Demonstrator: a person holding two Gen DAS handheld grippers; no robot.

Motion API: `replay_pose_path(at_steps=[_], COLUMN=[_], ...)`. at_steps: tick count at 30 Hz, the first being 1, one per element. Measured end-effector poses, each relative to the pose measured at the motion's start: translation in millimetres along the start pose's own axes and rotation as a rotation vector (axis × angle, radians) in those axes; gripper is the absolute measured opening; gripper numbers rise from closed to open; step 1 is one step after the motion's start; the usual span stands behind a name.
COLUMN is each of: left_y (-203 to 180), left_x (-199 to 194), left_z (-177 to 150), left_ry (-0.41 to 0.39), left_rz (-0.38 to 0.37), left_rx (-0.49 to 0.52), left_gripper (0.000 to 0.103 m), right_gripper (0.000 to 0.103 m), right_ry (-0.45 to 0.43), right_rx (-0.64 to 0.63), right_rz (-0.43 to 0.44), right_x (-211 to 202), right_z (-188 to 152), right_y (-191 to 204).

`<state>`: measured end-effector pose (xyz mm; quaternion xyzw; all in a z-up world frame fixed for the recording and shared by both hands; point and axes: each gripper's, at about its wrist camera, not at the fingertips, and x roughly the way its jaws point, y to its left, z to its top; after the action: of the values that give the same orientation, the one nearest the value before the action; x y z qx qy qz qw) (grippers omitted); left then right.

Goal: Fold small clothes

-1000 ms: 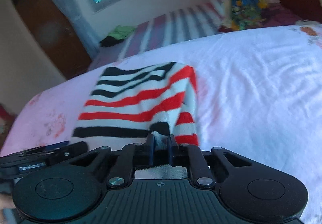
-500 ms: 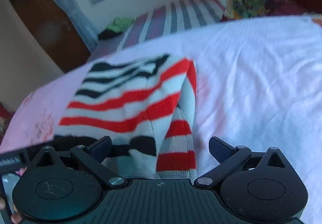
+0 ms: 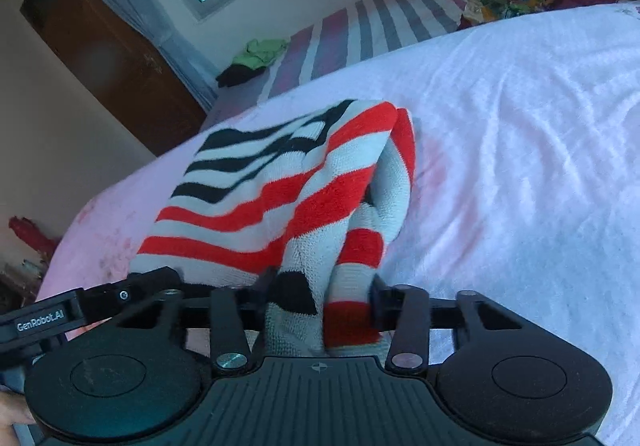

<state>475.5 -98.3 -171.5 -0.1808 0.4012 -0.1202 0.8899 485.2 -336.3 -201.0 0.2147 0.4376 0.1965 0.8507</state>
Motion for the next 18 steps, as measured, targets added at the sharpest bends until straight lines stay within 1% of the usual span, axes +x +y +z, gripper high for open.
replay_pose_path(at_steps=[3, 5, 6, 8, 9, 13, 18], left_y=[2, 0, -2, -2, -1, 5, 33], left_x=[4, 1, -2, -9, -13, -35, -80], left_z=[-2, -1, 0, 3, 4, 10, 22], left_ry=[-0.014, -0.015, -0.019, -0.030, -0.036, -0.071, -0.121], left_rz=[0.008, 0.012, 0.009, -0.005, -0.017, -0.023, -0.003], left_rx=[-0.007, -0.010, -0.009, -0.017, -0.025, -0.011, -0.018], left_gripper=[0.055, 0.049, 0.048, 0.041, 0.040, 0.038, 0.038], right_gripper=[0.043, 0.041, 0.039, 0.037, 0.037, 0.036, 0.036], right_ry=[-0.010, -0.016, -0.027, -0.038, -0.045, -0.056, -0.066], right_rx=[0.026, 0.040, 0.051, 0.068, 0.071, 0.052, 0.027], right_rz=[0.004, 0.003, 0.021, 0.069, 0.080, 0.125, 0.198], right_x=[2, -3, -7, -21, -25, -37, -37], right_z=[-3, -3, -3, -1, 0, -1, -8], right_y=[-3, 0, 1, 1, 4, 30, 83])
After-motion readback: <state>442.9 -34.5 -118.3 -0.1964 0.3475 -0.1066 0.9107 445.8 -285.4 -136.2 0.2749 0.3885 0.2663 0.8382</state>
